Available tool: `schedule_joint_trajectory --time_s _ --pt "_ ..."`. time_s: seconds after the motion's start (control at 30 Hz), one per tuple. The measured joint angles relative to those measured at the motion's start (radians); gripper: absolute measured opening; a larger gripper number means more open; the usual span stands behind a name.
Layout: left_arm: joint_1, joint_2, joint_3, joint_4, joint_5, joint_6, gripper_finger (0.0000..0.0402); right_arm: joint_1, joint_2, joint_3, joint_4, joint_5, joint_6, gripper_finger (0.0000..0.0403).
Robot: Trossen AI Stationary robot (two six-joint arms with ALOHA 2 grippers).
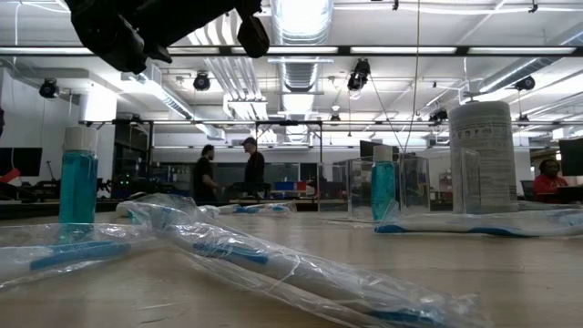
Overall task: Pick & Place toothbrushing station
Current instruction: Put the blue mouthwash into the middle section of the transparent organizer
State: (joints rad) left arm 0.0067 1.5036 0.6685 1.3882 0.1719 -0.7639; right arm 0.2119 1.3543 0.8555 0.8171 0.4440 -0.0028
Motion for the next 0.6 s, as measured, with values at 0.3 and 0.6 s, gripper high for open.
schedule_joint_trajectory --time_s 0.3,0.6 --pt "0.0 0.0 0.0 0.0 -0.004 0.0 0.0092 0.0 0.007 0.0 -0.006 -0.001 0.003 0.0146" --pt "0.0 0.0 -0.001 0.003 0.001 0.0 0.0092 0.0 0.007 0.0 -0.006 -0.008 0.006 0.0095"
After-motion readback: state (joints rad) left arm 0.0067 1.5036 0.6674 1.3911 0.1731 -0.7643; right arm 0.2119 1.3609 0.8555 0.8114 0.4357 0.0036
